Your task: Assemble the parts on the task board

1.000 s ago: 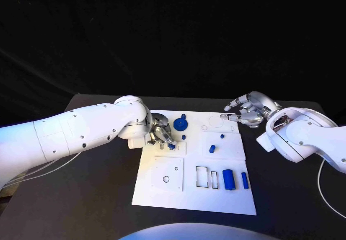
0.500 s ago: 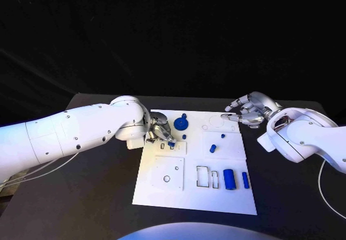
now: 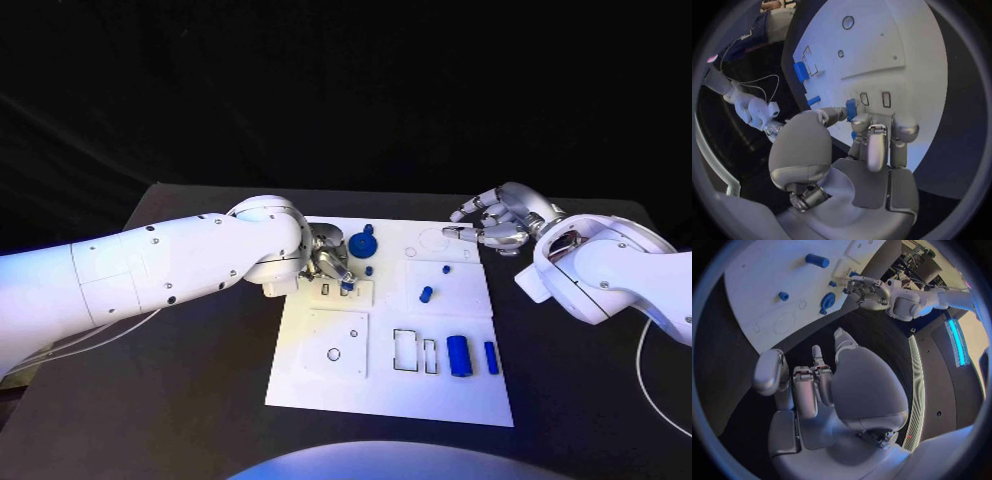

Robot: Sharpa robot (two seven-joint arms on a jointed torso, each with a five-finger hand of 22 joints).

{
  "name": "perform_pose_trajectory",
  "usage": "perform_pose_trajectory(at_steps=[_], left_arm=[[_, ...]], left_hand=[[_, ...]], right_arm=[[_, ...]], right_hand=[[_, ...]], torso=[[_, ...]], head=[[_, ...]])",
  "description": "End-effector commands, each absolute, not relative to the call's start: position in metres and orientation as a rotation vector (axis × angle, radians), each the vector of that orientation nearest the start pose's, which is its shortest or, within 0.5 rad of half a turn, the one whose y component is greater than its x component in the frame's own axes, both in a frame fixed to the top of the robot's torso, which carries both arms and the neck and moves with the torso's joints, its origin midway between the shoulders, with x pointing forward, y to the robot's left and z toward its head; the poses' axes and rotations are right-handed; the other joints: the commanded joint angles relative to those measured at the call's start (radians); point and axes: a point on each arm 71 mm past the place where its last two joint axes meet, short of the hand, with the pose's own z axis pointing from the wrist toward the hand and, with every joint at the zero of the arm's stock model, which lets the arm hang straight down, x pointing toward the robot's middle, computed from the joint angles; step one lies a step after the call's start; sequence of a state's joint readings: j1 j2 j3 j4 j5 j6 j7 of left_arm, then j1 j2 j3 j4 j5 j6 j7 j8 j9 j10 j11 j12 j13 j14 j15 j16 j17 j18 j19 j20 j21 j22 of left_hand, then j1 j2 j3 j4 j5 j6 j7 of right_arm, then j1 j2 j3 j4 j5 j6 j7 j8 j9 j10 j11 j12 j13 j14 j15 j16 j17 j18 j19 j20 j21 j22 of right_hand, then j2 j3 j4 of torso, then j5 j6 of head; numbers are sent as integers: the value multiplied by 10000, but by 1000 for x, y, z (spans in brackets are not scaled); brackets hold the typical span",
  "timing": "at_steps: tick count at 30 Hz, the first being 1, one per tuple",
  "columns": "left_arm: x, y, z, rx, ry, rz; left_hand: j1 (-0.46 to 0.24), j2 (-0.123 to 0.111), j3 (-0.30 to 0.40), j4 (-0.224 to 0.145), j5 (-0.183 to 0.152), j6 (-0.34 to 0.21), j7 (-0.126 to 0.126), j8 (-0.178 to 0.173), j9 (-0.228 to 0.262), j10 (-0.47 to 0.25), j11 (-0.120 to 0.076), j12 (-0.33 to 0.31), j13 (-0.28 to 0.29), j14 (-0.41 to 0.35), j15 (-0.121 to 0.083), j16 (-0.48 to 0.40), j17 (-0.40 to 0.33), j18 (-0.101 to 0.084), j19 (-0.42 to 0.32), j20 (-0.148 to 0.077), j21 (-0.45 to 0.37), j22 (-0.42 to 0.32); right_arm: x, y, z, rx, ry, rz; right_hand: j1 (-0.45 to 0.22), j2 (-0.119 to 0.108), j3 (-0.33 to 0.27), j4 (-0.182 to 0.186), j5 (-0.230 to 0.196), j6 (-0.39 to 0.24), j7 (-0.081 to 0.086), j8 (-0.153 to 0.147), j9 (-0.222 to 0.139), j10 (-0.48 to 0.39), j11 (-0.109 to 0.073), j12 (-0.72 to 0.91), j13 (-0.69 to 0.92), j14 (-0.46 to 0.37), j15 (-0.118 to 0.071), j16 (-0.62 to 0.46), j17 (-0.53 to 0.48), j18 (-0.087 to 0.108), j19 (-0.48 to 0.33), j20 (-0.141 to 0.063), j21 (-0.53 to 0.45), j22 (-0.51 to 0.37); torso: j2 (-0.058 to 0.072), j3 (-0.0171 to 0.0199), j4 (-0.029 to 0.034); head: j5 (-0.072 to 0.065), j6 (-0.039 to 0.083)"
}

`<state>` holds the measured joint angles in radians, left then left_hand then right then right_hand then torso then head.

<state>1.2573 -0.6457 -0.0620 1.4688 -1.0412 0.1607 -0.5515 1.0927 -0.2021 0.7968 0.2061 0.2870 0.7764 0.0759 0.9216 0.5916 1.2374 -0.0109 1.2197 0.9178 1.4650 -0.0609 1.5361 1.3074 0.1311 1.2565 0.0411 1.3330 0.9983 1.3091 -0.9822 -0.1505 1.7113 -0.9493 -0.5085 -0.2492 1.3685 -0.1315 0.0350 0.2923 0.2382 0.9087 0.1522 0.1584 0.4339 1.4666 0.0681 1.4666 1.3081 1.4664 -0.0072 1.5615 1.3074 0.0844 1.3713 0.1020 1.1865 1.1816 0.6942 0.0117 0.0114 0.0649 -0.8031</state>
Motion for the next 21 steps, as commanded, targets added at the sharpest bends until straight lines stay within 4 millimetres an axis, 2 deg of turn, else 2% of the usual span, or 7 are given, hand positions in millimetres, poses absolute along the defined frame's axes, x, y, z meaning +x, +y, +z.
perform_pose_trajectory(at_steps=[1,6,13,21], left_arm=[[485,131,-210,-236,23341,-4664],[482,130,-212,-10,23501,-4413],[481,132,-213,177,23557,-4120],[481,132,-216,322,23510,-3887]], left_hand=[[-144,3,1973,-2036,110,188,-135,48,85,86,-21,33,23,844,-101,45,1878,-182,93,3,71,50],[-221,-10,1939,-2045,250,256,-167,78,98,156,-48,44,31,851,-122,51,1895,-206,168,-15,126,169],[-260,-13,1912,-2040,276,290,-187,102,112,190,-65,44,16,851,-134,49,1892,-218,206,-24,154,230],[-300,-12,1885,-2030,288,327,-210,131,130,250,-84,71,49,852,-147,49,1893,-223,225,-34,166,257]], right_arm=[[458,-233,-167,4491,17207,7214],[458,-233,-168,4462,17223,7216],[458,-232,-169,4414,17267,7244],[458,-231,-169,4394,17291,7263]], right_hand=[[-23,90,-6,-9,-6,-70,9,47,11,245,11,-53,1642,921,37,-67,2088,150,-67,-25,-57,-9],[-23,90,-6,-9,-6,-70,9,47,11,245,11,-53,1642,921,37,-67,2088,150,-67,-25,-57,-9],[-47,100,-18,-10,-9,-78,9,63,18,238,11,-62,1634,918,38,-72,2072,153,-72,-24,-72,-18],[-59,106,-21,-6,-9,-80,9,67,19,240,12,-59,1636,916,38,-73,2067,152,-71,-24,-71,-16]], torso=[[-5,-1,4],[-6,-4,8],[-4,-9,21],[1,-8,6]], head=[[-2,-32],[4,-50],[26,-60],[56,-64]])
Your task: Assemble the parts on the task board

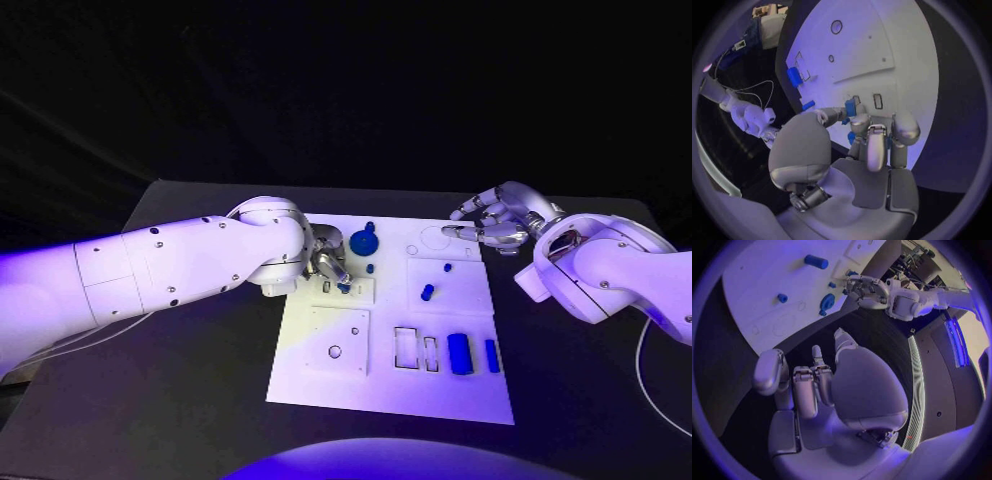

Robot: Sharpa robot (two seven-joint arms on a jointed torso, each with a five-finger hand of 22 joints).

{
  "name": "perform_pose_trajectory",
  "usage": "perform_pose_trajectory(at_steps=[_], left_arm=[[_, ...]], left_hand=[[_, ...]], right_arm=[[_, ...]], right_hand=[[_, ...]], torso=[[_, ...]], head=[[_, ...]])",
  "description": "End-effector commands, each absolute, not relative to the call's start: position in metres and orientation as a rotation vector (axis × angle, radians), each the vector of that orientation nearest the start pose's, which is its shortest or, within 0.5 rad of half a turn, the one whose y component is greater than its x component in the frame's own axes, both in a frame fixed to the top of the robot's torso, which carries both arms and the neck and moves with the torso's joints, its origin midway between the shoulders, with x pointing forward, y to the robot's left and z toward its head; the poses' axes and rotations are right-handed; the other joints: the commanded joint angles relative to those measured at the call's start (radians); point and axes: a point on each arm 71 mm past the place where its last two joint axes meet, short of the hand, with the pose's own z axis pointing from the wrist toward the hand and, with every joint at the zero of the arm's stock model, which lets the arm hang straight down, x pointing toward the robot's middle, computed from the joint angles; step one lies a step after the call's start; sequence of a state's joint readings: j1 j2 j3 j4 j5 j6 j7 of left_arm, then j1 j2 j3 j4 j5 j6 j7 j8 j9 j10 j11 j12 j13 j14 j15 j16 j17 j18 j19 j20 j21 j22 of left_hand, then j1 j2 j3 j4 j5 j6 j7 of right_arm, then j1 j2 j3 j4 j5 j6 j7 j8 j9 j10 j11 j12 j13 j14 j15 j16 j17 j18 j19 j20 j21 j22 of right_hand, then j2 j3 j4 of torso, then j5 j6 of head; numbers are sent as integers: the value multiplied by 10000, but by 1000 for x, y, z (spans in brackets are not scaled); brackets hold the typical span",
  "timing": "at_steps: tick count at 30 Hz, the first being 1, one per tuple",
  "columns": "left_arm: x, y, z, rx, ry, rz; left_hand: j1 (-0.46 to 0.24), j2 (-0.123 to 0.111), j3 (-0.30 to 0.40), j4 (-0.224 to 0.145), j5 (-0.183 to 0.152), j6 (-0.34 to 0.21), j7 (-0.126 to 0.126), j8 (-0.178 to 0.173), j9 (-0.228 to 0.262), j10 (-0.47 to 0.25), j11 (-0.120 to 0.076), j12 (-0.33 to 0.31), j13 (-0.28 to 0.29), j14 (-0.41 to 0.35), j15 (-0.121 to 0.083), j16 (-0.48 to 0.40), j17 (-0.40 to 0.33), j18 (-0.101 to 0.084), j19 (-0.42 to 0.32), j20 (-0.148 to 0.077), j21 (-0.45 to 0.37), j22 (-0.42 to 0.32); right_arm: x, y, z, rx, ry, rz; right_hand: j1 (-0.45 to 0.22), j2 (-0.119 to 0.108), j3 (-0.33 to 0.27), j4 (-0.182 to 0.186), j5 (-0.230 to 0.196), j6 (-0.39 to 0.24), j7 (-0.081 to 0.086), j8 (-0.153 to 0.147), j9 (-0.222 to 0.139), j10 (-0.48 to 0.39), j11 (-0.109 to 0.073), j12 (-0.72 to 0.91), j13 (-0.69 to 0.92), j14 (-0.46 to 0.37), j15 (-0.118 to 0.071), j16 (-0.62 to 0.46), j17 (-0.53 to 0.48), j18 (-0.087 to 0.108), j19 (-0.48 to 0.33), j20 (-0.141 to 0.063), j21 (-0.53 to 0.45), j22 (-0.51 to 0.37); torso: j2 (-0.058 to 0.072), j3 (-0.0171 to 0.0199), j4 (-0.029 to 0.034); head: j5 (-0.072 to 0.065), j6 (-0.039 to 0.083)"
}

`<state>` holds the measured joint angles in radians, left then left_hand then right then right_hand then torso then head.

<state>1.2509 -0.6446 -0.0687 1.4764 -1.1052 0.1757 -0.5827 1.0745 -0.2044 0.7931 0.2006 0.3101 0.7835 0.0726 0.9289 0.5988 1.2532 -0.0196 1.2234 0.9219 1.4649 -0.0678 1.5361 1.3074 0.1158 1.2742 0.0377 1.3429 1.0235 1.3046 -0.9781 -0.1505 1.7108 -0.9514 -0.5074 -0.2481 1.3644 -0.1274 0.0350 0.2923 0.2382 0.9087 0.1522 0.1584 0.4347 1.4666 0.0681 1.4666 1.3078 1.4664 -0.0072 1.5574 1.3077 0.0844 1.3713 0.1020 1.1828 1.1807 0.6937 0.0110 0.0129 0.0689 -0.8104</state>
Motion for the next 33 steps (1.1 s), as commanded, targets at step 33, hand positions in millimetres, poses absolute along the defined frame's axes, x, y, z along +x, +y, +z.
perform_pose_trajectory(at_steps=[33], left_arm=[[478,129,-220,756,23589,-3651]], left_hand=[[-203,43,1926,-1953,116,351,-248,164,130,172,-56,41,-1,855,-123,49,1896,-78,85,-35,87,49]], right_arm=[[458,-231,-170,4393,17309,7261]], right_hand=[[-70,83,-38,1,-12,-83,8,86,18,244,11,-53,1644,919,38,-30,2074,155,-75,-23,-48,-14]], torso=[[-5,23,-5]], head=[[-2,-86]])
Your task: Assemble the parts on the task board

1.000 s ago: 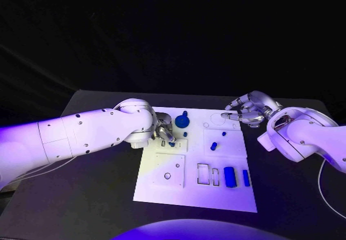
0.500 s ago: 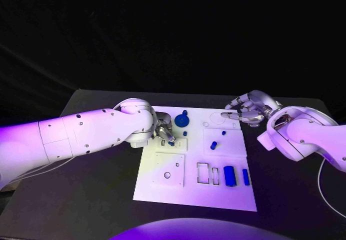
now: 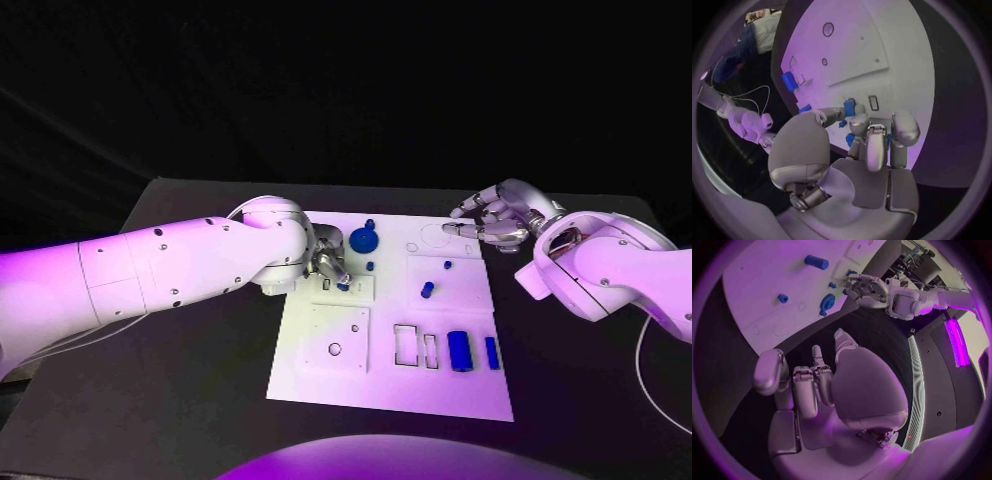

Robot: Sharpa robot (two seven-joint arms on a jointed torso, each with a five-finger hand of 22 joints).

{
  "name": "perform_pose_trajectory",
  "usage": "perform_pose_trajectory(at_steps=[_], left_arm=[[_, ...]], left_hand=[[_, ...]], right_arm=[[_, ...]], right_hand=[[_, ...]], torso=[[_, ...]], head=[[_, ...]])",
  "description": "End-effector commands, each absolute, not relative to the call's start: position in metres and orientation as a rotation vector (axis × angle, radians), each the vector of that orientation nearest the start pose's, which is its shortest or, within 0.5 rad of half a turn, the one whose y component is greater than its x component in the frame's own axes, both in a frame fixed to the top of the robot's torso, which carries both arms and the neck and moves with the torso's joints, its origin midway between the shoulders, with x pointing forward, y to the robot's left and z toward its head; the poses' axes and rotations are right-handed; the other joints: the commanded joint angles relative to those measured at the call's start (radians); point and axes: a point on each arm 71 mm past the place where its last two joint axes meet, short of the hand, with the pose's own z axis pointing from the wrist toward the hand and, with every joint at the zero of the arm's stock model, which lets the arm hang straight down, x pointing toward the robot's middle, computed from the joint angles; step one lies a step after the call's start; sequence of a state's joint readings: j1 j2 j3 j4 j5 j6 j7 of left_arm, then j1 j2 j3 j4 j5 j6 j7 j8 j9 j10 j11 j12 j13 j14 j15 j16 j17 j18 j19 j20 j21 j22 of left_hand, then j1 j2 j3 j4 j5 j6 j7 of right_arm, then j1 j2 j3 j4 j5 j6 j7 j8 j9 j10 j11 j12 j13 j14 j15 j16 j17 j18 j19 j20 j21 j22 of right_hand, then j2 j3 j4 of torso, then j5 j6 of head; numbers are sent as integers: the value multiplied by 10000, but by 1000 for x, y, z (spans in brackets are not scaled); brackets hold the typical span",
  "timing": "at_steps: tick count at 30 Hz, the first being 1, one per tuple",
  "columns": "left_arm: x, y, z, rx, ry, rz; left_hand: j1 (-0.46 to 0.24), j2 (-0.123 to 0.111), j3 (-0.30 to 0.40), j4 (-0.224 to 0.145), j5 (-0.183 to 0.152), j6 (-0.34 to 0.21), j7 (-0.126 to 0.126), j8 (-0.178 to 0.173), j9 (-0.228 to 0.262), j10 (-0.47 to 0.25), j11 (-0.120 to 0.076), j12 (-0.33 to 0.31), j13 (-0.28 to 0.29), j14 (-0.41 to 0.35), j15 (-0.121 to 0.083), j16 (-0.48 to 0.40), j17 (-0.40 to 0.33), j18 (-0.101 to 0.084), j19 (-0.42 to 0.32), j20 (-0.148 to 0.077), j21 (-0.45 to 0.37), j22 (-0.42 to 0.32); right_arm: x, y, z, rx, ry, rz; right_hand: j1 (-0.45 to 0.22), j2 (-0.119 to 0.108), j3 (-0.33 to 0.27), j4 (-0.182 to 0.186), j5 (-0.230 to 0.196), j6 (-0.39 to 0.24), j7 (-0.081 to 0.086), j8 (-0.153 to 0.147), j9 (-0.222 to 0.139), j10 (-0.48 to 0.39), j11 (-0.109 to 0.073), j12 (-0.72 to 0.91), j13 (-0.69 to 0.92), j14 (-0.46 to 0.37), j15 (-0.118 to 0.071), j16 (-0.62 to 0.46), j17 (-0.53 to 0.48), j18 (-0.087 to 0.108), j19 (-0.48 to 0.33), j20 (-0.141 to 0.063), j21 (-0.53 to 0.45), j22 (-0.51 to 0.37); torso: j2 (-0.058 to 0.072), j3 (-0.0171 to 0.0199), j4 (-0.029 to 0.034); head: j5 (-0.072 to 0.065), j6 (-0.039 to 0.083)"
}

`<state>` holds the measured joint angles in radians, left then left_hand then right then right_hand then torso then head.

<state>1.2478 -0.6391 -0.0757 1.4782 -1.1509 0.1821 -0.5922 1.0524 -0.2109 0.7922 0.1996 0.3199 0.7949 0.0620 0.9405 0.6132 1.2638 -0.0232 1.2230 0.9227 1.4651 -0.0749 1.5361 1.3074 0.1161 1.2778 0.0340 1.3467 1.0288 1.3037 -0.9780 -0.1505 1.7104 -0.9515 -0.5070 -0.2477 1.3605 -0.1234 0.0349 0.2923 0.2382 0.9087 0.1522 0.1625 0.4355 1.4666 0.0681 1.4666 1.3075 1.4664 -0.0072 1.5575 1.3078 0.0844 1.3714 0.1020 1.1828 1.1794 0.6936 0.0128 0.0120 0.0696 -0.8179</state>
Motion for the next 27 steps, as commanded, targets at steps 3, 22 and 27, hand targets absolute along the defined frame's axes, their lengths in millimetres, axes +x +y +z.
perform_pose_trajectory(at_steps=[3,22,27], left_arm=[[478,129,-220,834,23654,-3637],[478,127,-221,853,23742,-3633],[479,126,-222,846,23808,-3623]], left_hand=[[10,107,1937,-1943,28,242,-147,54,-9,68,-25,40,-18,854,-55,49,1897,-85,59,-1,57,14],[-55,121,1950,-1922,71,259,-165,85,21,74,-41,6,-82,854,-71,47,1894,-88,67,-19,60,21],[-215,188,1902,-1811,11,261,-192,111,61,115,-60,-5,-112,855,-88,46,1893,-90,69,-39,53,20]], right_arm=[[458,-231,-170,4393,17313,7259],[458,-231,-170,4390,17327,7263],[457,-231,-171,4386,17345,7262]], right_hand=[[-31,43,-38,1,-12,-83,9,46,11,244,11,-53,1647,919,38,-31,2074,155,-75,-23,-48,-2],[-69,53,-54,-1,-12,-84,6,66,19,235,10,-66,1635,916,38,-35,2059,158,-80,-23,-63,-11],[-69,53,-54,-1,-12,-84,6,66,19,235,10,-66,1635,916,38,-35,2059,158,-80,-23,-63,-11]], torso=[[-3,2,6],[16,-3,4],[12,3,3]], head=[[-9,-13],[-16,-33],[-28,-60]])
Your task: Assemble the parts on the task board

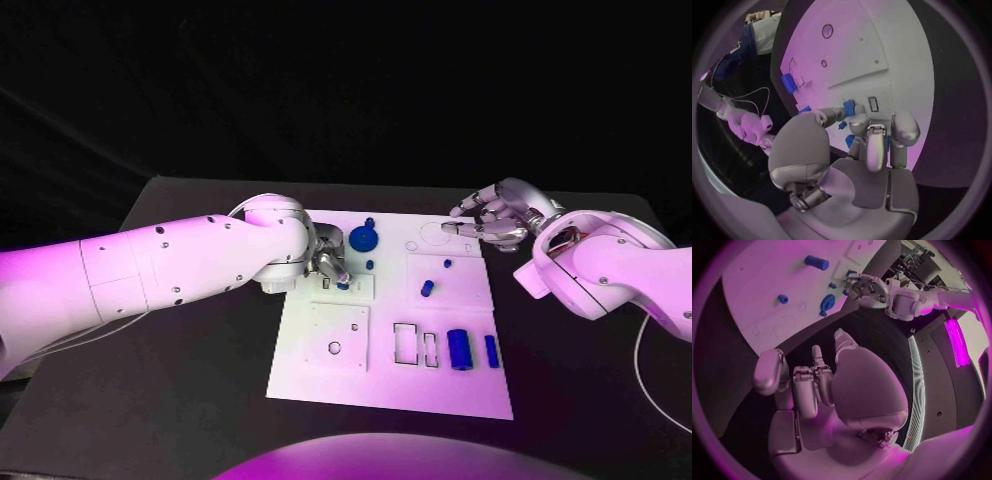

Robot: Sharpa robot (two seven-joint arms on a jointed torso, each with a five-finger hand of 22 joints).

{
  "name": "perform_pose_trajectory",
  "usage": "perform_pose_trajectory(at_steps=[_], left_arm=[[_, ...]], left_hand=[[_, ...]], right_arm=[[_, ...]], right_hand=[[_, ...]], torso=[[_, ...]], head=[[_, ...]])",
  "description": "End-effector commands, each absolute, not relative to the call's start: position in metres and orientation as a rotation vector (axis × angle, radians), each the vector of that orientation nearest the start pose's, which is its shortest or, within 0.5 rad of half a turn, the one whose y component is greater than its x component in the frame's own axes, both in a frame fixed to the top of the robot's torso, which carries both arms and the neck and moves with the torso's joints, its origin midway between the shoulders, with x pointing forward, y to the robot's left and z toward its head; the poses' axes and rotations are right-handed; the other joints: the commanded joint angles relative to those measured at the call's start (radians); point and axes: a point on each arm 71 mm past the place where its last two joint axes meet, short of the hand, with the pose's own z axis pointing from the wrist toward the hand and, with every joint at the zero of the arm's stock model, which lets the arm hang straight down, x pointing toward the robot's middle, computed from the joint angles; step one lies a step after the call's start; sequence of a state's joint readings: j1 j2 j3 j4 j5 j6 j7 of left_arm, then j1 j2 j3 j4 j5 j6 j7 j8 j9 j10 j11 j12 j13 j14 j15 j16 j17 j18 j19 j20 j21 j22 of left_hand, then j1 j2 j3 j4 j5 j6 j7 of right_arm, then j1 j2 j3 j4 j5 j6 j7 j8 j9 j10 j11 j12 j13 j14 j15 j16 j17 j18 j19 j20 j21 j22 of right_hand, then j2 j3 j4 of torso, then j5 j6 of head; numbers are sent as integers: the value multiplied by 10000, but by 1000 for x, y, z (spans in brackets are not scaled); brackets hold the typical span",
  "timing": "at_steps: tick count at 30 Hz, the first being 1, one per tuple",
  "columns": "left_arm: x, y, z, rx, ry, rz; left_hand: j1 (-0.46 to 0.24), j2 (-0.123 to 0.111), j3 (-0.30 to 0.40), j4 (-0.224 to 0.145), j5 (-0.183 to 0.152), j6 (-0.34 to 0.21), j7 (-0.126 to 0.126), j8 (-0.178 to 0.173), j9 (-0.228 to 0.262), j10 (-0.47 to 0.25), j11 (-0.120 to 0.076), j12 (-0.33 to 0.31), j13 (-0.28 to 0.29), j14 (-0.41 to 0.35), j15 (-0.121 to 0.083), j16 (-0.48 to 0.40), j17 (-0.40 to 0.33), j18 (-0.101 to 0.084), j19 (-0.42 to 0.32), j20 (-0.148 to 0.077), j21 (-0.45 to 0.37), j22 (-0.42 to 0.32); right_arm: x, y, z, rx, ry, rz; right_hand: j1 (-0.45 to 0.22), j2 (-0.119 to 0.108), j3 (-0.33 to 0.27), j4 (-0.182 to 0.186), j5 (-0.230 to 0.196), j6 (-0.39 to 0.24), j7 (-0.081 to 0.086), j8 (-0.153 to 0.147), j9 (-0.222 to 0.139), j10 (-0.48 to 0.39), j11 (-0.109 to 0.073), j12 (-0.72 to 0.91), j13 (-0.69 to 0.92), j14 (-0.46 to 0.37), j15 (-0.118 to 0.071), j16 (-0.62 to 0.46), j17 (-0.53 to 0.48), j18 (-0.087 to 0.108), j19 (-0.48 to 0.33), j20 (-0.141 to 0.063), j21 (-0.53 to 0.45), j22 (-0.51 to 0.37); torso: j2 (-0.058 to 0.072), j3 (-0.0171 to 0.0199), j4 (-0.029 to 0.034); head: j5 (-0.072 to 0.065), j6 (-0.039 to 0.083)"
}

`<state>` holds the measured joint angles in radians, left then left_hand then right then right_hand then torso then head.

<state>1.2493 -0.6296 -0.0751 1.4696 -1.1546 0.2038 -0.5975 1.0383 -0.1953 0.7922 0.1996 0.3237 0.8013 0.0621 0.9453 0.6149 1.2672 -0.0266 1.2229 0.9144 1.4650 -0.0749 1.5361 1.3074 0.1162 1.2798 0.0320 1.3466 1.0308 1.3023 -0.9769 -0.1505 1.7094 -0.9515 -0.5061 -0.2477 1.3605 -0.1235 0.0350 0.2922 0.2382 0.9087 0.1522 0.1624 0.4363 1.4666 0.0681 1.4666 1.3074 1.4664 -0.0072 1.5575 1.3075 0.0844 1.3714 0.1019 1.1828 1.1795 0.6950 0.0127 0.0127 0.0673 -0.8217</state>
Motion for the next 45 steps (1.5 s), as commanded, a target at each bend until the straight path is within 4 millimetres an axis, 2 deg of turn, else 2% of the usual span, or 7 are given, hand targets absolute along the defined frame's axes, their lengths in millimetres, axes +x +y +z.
perform_pose_trajectory(at_steps=[1,5,11,14,30,45], left_arm=[[479,126,-222,847,23823,-3621],[479,126,-223,882,23896,-3591],[480,125,-223,977,24003,-3547],[480,125,-224,1015,24056,-3537],[481,125,-225,1113,24223,-3439],[482,124,-226,1113,24253,-3382]], left_hand=[[-93,41,1895,-1797,-35,198,-195,66,48,82,-28,-7,-36,855,-90,46,1894,-91,47,-21,51,-3],[-302,142,1859,-1638,-53,187,-216,70,78,89,-42,-23,-67,856,-102,44,1894,-95,52,-35,43,2],[-480,134,1807,-1560,-70,179,-229,75,100,88,-49,-27,-84,856,-108,44,1894,-97,56,-42,38,6],[-550,134,1777,-1526,-77,182,-237,79,109,95,-53,-22,-83,857,-110,45,1897,-99,61,-45,38,13],[-931,129,1537,-1316,-154,205,-275,77,143,119,-77,3,-86,856,-128,40,1892,-101,66,-59,15,8],[-1391,177,869,-899,-264,304,-308,20,151,110,-98,47,-86,857,-147,39,1895,-105,87,-81,-15,3]], right_arm=[[457,-231,-171,4384,17349,7262],[457,-231,-171,4386,17353,7269],[457,-231,-171,4401,17357,7257],[457,-233,-171,4422,17362,7232],[456,-234,-171,4433,17378,7219],[456,-234,-171,4429,17371,7230]], right_hand=[[-87,61,-59,1,-12,-85,6,72,12,236,10,-64,1638,914,37,-38,2056,158,-81,-22,-67,-14],[-217,112,-98,12,-12,-100,4,107,25,233,6,-69,1633,916,36,-36,2063,160,-81,-23,-83,-18],[-341,149,-146,12,-15,-116,0,143,37,236,6,-65,1636,914,34,-40,2054,160,-76,-24,-92,-16],[-553,237,-218,16,-15,-140,-4,195,54,234,3,-69,1630,916,31,-40,2057,160,-70,-26,-106,-13],[-729,241,-339,14,-23,-172,-8,243,69,232,0,-71,1626,913,28,-45,2043,159,-62,-29,-117,-6],[-782,243,-383,14,-24,-183,-8,258,74,232,0,-72,1625,910,28,-50,2029,165,-71,-30,-143,-25]], torso=[[-5,9,-4],[-5,10,-9],[-7,-1,-17],[-6,1,-8],[-14,3,1],[-25,0,-2]], head=[[-5,-25],[-18,-44],[-46,-78],[-57,-99],[-76,-114],[-97,-129]])
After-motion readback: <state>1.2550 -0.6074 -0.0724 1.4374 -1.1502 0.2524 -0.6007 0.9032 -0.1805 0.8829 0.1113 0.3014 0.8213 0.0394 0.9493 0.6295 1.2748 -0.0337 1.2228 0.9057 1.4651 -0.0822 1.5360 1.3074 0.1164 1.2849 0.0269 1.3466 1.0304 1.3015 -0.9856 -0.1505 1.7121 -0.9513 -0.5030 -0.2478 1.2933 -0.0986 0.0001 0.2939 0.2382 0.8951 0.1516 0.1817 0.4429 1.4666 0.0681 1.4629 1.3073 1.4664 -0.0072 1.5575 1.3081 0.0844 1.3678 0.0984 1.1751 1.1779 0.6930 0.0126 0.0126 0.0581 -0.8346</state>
